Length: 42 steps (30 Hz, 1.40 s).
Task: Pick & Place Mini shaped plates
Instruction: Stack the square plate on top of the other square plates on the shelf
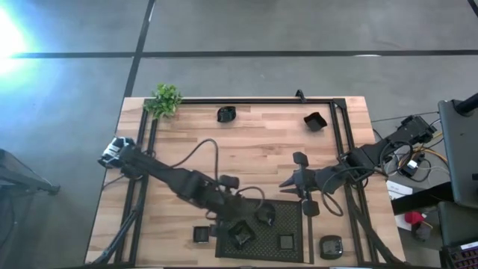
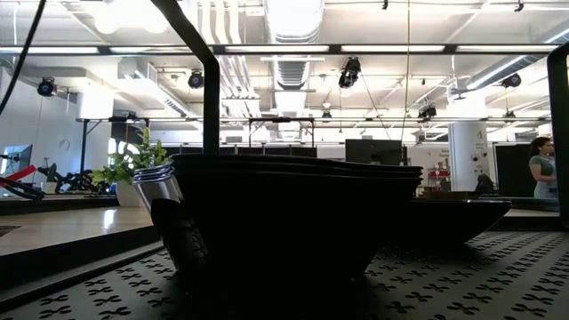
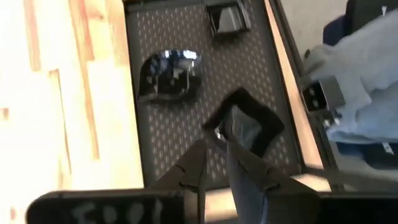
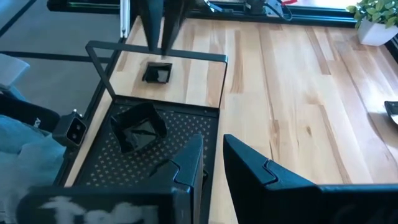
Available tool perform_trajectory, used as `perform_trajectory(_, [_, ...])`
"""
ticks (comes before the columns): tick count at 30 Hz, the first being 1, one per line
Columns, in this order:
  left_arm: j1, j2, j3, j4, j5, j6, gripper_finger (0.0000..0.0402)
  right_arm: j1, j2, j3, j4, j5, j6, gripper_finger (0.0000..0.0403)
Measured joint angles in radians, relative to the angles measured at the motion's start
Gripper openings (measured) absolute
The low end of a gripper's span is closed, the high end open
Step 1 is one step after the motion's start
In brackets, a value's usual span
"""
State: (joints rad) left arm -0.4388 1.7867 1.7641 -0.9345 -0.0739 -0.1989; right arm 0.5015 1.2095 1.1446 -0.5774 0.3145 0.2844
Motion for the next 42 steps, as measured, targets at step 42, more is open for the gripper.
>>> perform_trajectory(42, [-0.320, -0.070, -0.570, 0.165, -0.075, -0.359, 0.0058, 0.002, -0.004, 0.001, -0.002, -0.008, 0.003, 0.0059])
